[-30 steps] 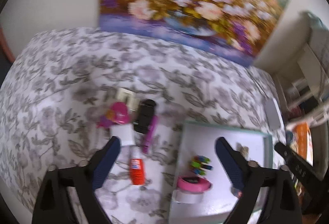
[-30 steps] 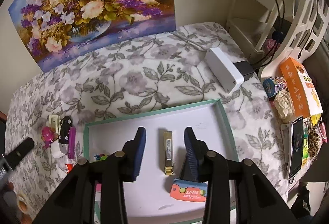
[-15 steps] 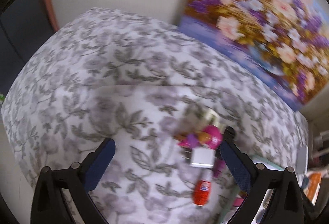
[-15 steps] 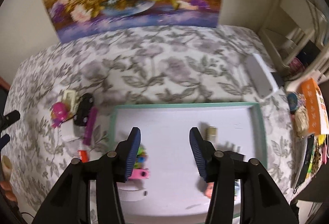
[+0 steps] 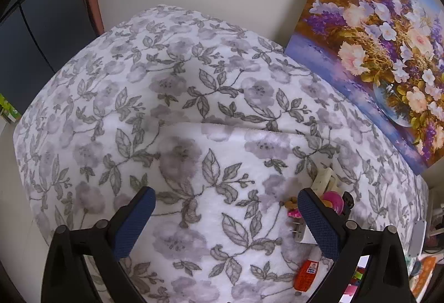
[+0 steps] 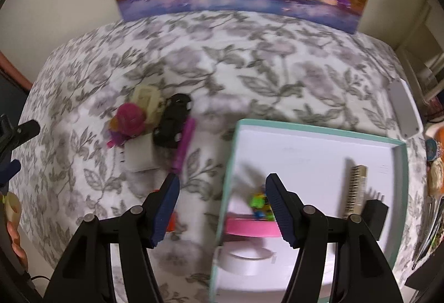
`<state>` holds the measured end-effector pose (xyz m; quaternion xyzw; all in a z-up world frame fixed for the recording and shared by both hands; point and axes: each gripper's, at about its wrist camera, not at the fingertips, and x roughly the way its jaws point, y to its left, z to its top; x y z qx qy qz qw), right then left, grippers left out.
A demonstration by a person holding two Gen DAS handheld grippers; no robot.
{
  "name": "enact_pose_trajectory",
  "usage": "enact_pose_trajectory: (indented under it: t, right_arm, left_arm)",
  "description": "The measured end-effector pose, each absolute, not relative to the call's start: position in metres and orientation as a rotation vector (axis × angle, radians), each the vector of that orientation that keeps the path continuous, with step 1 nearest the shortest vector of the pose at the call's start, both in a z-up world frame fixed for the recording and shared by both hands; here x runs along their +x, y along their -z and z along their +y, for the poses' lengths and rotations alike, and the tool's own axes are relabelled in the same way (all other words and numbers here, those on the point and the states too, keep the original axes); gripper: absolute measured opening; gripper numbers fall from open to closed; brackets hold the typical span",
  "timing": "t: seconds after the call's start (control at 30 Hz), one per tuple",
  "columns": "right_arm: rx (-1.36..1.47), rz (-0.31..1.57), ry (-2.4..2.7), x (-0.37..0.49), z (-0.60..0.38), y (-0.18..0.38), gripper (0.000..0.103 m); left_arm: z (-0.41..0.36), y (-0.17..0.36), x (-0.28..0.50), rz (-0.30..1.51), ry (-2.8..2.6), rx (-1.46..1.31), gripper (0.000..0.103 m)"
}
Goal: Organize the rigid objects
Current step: 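Withdraw both tools to the items and grasp the orange bottle with the right tool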
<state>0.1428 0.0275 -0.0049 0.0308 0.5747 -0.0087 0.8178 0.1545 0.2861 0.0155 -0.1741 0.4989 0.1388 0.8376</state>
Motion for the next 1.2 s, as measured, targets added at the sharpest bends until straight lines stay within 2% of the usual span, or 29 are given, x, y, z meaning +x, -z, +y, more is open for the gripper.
enact_pose_trajectory:
  t: [0.7,1.2]
  right_arm:
    - [-0.057,1.372,-0.060,0.143,0.084,0.076,0.066]
    - [-0.102,1.366,-0.035,0.136,0.099,0.092,0.066]
  left_arm:
    - [0.264,0.063,0.166,1.274,-0.255,-0.296,0.103]
    - [0.262,0.081,0.167,1.317,-0.259,-0.286,0.103]
